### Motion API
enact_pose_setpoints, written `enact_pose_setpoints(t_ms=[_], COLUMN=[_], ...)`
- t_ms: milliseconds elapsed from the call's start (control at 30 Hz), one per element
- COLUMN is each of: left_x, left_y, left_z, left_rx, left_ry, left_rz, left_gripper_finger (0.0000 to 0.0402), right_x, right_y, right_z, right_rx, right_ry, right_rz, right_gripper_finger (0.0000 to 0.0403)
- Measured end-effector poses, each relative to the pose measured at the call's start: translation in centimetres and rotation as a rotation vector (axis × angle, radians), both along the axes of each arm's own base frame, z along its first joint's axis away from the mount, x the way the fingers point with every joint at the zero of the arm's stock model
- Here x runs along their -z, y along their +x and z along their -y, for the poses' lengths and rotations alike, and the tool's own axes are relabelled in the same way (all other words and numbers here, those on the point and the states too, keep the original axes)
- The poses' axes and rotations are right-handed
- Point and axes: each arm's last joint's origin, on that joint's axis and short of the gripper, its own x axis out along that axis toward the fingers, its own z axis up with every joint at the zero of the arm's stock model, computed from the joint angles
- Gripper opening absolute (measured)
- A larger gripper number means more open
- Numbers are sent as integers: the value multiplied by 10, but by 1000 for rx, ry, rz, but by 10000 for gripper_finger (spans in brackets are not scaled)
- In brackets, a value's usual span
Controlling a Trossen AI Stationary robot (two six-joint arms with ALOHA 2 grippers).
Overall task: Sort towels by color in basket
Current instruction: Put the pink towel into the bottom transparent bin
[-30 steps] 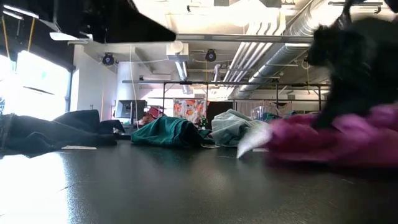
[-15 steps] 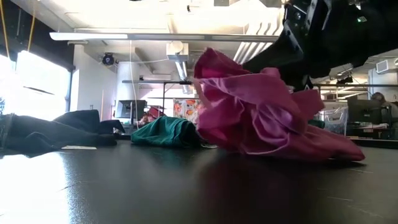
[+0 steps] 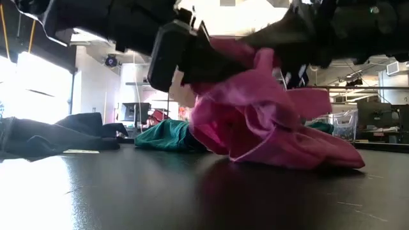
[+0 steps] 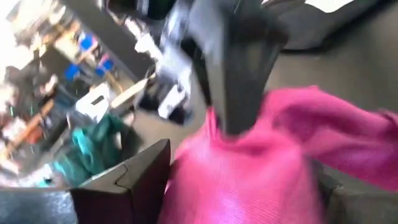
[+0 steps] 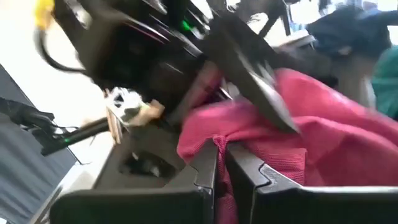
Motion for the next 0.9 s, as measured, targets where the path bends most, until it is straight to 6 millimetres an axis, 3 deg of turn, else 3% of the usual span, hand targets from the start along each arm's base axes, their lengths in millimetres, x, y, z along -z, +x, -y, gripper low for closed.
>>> enact_pose_setpoints(t_ms=[167,300,500,633,800,900], left_x=[9,9,9,11,13,6], left_y=[4,6,5,2,-8,-19], left_z=[-5,-8,-4,3,9,10], left_rx=[-27,7,44,53,-48,-101], left_ry=[-150,-234,-247,-228,-169,-159], left_rz=[8,18,14,-7,-65,-125], left_gripper_finger=[237,210,98,14,22,12], right_x=[-7,-8,-10,-13,-30,-39], right_y=[0,3,5,4,-9,-21], right_z=[-2,-4,-4,-3,0,3], right_rx=[-58,-60,-17,-8,-22,-19], right_ry=[-2,-12,-27,-25,-48,-40], right_rz=[57,57,53,59,3,-117], right_gripper_finger=[13,13,20,61,123,135])
